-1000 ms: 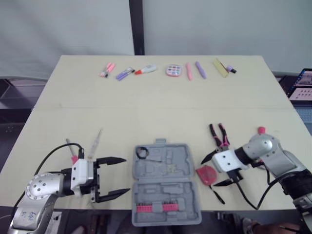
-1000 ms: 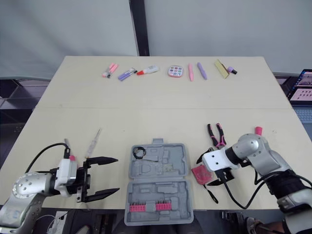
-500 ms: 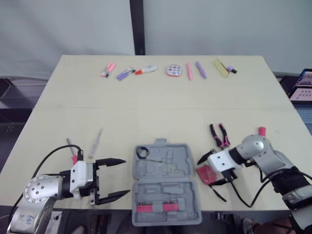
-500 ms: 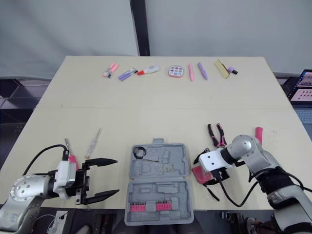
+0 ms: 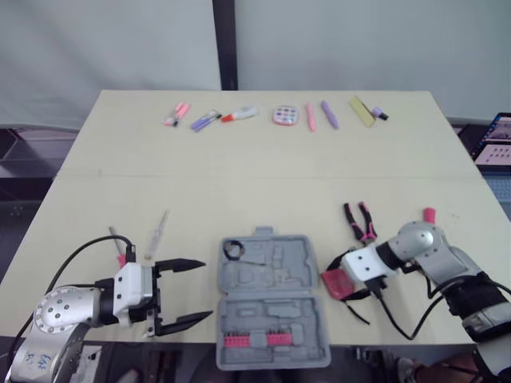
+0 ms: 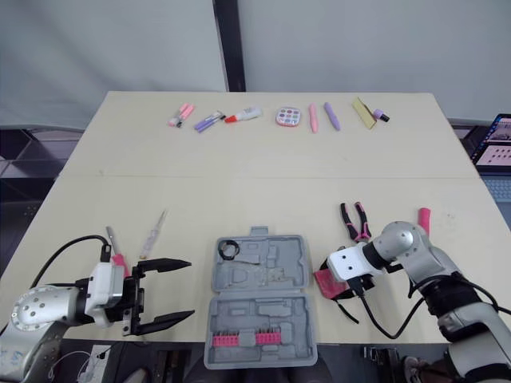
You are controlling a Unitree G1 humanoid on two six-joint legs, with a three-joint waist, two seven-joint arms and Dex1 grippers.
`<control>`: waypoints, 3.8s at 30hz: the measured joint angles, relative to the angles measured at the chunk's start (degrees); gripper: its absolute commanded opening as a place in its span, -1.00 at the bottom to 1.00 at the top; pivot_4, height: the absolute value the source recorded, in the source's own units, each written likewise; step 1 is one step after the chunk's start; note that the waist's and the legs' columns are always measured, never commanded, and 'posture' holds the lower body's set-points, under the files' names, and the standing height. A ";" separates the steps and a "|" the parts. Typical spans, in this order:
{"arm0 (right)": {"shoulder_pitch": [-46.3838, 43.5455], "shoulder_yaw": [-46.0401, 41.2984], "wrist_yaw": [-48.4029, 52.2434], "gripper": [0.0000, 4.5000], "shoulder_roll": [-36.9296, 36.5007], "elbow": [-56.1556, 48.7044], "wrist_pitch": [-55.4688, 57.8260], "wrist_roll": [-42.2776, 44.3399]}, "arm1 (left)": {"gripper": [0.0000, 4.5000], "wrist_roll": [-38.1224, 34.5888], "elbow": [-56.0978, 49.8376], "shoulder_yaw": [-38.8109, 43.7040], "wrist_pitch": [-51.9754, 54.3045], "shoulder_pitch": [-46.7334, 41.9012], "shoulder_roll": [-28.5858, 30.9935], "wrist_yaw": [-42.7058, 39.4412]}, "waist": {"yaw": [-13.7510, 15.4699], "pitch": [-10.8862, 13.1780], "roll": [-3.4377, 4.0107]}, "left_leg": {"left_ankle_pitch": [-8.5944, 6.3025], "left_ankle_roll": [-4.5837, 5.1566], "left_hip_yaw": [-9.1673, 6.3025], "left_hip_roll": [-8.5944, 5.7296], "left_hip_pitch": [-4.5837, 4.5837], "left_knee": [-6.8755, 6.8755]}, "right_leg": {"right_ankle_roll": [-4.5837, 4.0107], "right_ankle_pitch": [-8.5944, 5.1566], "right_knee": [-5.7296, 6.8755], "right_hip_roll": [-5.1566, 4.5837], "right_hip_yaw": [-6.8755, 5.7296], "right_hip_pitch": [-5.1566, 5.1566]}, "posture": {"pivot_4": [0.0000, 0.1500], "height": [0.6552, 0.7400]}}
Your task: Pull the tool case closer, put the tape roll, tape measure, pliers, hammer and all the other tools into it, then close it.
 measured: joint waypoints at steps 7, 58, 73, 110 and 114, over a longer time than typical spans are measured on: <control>0.47 -0.39 -0.13 0.31 -0.91 -1.09 2.47 0.82 | 1.00 0.00 -0.27 -0.08 0.38 -0.05 -0.01 0.32 | 0.02 0.00 0.00 | 0.00 0.00 0.00 0.00 0.00 0.00 | 0.00 0.00 0.00 0.00 0.01 0.00 | 1.00 0.85; -24.15 15.98 -36.81 0.31 -1.52 -51.05 106.05 23.35 | 1.00 1.74 14.38 -3.17 -7.45 -6.87 -3.45 -0.79 | -1.19 -0.01 0.00 | 0.07 -0.13 -0.10 -0.25 -0.80 0.16 | -0.01 0.01 1.39 -0.25 -0.07 -1.50 | 1.00 0.85; -29.39 26.69 -37.90 0.31 6.67 -40.52 97.41 18.90 | 1.00 3.65 14.76 -2.28 -8.29 -6.77 -3.45 1.86 | -1.64 -0.02 0.00 | 0.08 -0.15 -0.19 -0.26 -0.77 0.19 | 0.00 0.01 1.90 -0.26 -0.13 -1.63 | 1.00 0.85; -30.15 35.53 -29.10 0.77 8.03 -34.17 82.90 3.95 | 1.00 4.10 11.75 -1.90 -6.94 -3.85 -3.40 6.14 | -1.64 -0.02 0.00 | 0.08 -0.15 -0.25 -0.29 -0.77 0.22 | -0.01 0.01 1.95 -0.28 -0.13 -1.74 | 1.00 0.85; -30.13 35.49 -27.71 0.98 7.93 -34.37 82.31 3.19 | 1.00 4.10 11.13 -1.91 -6.39 -3.62 -3.40 6.57 | -1.63 -0.02 0.00 | 0.08 -0.15 -0.25 -0.29 -0.77 0.22 | -0.01 0.01 1.95 -0.28 -0.13 -1.75 | 1.00 0.85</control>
